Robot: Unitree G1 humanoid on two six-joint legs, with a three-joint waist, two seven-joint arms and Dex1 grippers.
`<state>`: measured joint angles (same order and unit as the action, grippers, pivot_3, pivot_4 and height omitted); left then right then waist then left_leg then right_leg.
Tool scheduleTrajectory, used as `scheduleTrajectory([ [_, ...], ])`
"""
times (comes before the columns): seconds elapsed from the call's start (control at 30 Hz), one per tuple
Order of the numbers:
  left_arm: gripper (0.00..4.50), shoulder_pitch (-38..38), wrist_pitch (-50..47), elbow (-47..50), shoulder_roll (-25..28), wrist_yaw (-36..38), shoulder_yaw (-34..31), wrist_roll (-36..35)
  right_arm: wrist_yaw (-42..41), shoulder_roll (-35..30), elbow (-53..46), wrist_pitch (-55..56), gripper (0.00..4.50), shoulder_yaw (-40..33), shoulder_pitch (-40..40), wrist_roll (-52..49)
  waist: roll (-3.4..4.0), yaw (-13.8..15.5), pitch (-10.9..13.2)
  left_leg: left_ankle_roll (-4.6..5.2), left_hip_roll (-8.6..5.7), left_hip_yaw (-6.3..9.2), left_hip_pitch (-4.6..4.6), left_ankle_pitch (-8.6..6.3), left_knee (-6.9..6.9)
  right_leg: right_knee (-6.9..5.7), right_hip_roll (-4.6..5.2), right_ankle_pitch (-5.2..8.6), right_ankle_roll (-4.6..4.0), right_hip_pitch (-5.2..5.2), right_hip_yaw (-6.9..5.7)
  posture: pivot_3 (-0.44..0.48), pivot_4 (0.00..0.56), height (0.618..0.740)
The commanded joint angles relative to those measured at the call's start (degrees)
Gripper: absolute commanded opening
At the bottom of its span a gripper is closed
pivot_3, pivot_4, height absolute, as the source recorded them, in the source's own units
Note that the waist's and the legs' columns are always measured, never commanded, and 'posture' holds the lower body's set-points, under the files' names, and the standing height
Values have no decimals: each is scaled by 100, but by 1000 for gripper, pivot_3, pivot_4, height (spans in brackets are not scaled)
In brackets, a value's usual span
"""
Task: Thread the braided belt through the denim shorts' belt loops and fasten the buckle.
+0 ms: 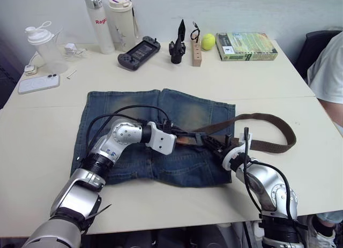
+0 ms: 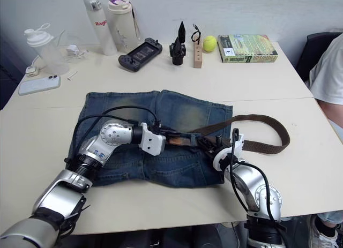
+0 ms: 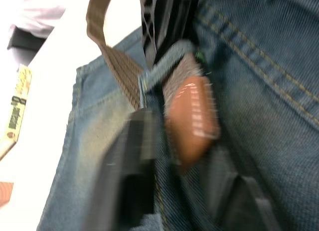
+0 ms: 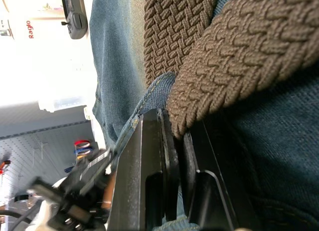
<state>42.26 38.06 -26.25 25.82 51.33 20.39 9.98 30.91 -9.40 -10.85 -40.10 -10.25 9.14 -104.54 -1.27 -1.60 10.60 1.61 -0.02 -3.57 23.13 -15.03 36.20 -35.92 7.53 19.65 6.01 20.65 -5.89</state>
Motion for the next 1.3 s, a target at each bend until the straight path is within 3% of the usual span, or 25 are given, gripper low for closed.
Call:
scheduleTrajectory([
  [0.03, 274, -153, 118, 378, 134, 115, -52, -234, 1, 9, 5, -43, 0, 99, -68, 51, 0, 0, 0, 0, 0, 0, 0, 0, 0, 0, 0, 0, 0, 0, 0, 0, 150, 740],
  [0.3, 274, -16, -175, 536, 208, 7, -53, -9, 43, -92, -69, -46, 0, 85, -9, -8, 0, 6, 0, 0, 0, 0, 0, 0, 1, 0, 0, 0, 0, 0, -1, 0, 150, 740],
  [0.5, 193, 110, -834, 902, 98, 213, 33, -90, -36, -239, -502, 149, 2185, -140, -19, -21, 4, 26, 3, 0, -7, 0, 7, 0, 3, -1, 2, 0, 0, 3, -3, 0, 150, 740],
  [0.6, 193, 26, -1244, 963, -26, 205, 64, -84, -486, -786, -881, -46, 3449, -364, -222, 194, 11, 84, 7, 2, -11, 0, 8, -1, 5, -1, 3, 0, 0, 3, -4, 0, 150, 740],
  [0.8, 193, -147, -1916, 1110, -190, 354, 33, -347, -2157, -2255, -1771, -696, 3449, -546, -1138, 1015, 17, 195, 10, 19, -18, 0, 15, -6, 21, 1, 4, -2, 4, -2, -4, 0, 150, 740],
  [0.87, 193, -163, -2192, 1204, -246, 445, -6, -511, -3093, -2777, -2314, -740, 3449, -569, -1450, 1664, 19, 206, 11, 20, -17, 0, 14, -6, 24, -1, 4, -2, 4, -3, -8, 0, 150, 740],
  [0.97, 193, -150, -2334, 1357, -249, 547, -16, -590, -4073, -3566, -3070, -545, 3449, 88, -1740, 3350, 20, 208, 11, 23, -17, -3, 14, -9, 27, -3, 1, -2, 4, 0, -11, 0, 150, 740],
  [1.17, 193, -47, -2427, 1666, -149, 700, -85, -648, -3438, -3452, -2635, -768, 3449, 1764, -1336, 5684, 14, 276, 9, 16, -19, 0, 13, -6, 34, -5, 0, -2, 4, -1, -25, 0, 150, 740],
  [1.3, 193, -10, -2228, 1775, 100, 828, -195, -716, -3258, -3246, -2326, -1005, 3449, 2193, -1401, 6391, -13, 291, -8, 15, -15, 10, 6, -7, 60, 2, 0, -3, 6, -22, -29, 0, 150, 740],
])
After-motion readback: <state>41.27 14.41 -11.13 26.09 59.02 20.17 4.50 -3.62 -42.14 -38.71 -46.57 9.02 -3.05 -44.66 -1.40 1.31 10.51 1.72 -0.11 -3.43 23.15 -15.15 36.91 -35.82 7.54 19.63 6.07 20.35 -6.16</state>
